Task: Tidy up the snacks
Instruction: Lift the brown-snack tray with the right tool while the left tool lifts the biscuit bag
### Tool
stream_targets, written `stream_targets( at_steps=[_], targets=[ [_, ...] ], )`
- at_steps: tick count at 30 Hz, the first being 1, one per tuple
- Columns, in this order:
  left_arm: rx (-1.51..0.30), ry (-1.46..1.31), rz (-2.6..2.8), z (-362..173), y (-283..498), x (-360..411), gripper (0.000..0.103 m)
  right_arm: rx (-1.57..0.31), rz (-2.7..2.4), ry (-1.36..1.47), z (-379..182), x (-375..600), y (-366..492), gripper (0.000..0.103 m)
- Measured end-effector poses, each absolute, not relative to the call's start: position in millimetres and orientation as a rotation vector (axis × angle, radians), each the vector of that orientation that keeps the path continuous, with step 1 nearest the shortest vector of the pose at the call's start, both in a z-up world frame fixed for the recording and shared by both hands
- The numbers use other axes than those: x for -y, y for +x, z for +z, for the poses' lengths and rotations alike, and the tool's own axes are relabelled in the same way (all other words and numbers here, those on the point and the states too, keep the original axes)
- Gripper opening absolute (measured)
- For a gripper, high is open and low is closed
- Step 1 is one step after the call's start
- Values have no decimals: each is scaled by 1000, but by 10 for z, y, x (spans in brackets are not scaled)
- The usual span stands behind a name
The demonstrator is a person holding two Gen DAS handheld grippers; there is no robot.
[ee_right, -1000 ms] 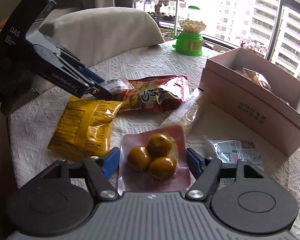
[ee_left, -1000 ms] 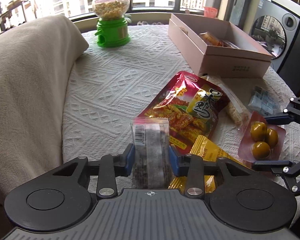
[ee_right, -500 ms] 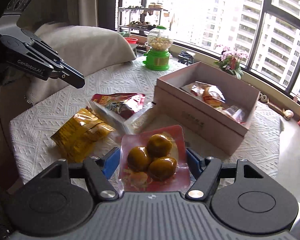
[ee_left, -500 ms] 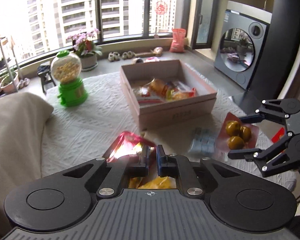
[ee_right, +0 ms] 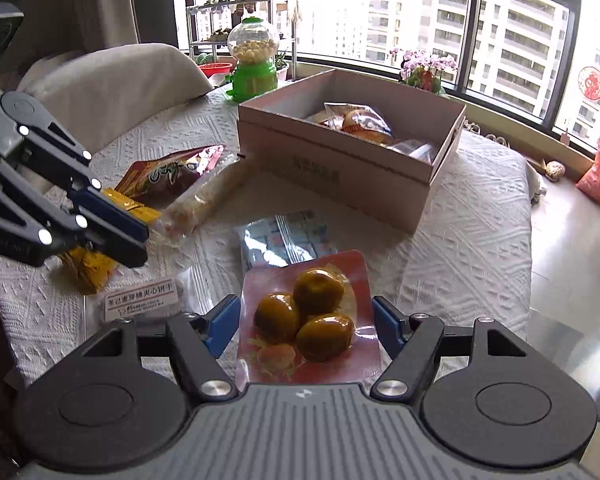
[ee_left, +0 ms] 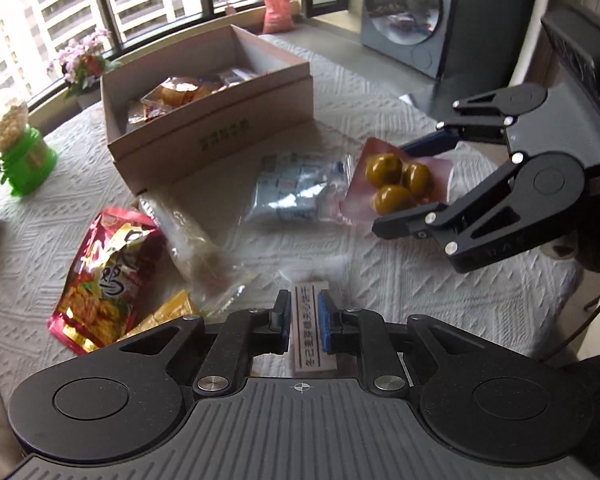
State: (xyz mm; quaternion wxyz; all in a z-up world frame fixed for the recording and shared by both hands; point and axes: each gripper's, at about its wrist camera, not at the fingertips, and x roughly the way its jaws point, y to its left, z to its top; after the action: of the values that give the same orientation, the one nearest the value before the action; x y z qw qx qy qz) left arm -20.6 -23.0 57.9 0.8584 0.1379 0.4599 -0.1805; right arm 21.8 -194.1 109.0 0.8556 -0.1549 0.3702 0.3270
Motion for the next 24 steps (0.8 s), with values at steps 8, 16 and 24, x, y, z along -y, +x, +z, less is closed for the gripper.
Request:
stream_targets(
  at_steps=[8,16,24],
  targets=[
    [-964,412,-439,394,-438,600,64,-792,653,-382,955,1961,58,78],
    [-959,342,-282,389,-343,383,70,-798,631,-295,893,2099,103,90],
    [-986,208,-327,372,-250,301,49,-793,637,-311,902,2040,55,92]
  ],
)
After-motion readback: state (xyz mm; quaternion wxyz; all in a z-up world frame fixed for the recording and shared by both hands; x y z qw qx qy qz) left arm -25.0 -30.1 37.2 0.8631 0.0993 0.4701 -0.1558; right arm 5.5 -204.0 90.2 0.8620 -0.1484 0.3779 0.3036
